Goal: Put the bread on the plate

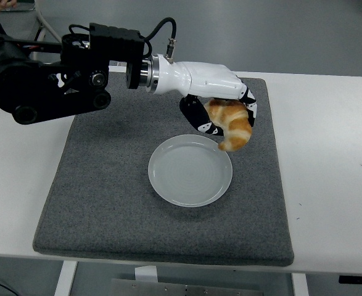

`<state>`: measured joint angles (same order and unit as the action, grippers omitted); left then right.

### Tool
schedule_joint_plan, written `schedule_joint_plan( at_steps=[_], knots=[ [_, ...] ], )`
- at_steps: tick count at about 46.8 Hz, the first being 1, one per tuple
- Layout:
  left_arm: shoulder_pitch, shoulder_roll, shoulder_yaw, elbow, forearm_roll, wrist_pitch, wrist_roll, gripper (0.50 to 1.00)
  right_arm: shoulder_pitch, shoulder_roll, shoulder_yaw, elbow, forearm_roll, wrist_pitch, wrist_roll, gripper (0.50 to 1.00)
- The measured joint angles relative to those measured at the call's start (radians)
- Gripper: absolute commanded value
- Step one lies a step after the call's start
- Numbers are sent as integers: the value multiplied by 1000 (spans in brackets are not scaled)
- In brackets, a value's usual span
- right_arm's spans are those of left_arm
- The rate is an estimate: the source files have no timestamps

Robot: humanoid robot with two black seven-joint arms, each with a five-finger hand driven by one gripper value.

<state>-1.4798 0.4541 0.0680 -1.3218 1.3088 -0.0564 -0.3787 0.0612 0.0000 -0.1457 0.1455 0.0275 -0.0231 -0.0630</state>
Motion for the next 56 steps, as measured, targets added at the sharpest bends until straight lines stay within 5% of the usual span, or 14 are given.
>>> schedule_joint_plan(
  at_steps=[22, 56],
  knots=[
    [153, -56, 6, 89, 69, 14, 7, 500, -1, 0, 0, 0, 0, 0, 0, 930],
    [213, -75, 72, 121, 132, 12, 11, 500, 0, 0, 0, 0, 0, 0, 0, 930]
  ],
)
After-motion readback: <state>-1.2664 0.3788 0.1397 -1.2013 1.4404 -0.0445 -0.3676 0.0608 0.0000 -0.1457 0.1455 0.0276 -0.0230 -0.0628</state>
